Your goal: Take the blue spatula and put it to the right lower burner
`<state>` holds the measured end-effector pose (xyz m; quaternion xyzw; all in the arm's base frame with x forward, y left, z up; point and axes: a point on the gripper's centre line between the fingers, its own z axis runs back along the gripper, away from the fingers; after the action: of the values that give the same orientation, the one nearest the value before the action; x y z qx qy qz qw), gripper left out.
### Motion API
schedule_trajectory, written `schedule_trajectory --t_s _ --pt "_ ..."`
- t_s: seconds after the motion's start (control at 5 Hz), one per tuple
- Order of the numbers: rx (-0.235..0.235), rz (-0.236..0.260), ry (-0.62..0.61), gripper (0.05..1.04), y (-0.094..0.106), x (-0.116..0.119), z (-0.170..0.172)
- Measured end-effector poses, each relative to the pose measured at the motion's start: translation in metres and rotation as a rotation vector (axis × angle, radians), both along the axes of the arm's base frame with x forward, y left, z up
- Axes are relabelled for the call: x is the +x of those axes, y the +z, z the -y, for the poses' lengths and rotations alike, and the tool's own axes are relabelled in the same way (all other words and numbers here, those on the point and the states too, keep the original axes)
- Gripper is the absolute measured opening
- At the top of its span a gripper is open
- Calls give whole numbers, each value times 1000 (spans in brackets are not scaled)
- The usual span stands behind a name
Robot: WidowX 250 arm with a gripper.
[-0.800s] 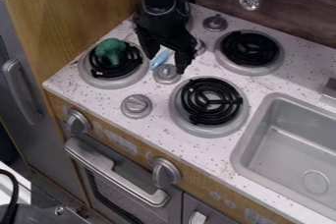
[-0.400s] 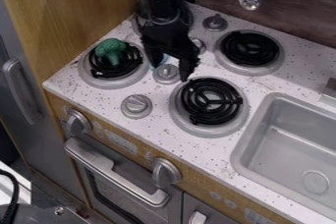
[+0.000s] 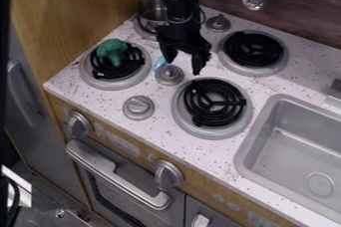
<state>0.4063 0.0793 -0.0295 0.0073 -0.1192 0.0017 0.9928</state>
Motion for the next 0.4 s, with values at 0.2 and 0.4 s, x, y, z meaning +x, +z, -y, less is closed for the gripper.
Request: schedule_trajectory --t_s 0.2,0.4 --pt "32 14 28 998 -4 19 -10" --pt "63 36 46 998 7 27 -26"
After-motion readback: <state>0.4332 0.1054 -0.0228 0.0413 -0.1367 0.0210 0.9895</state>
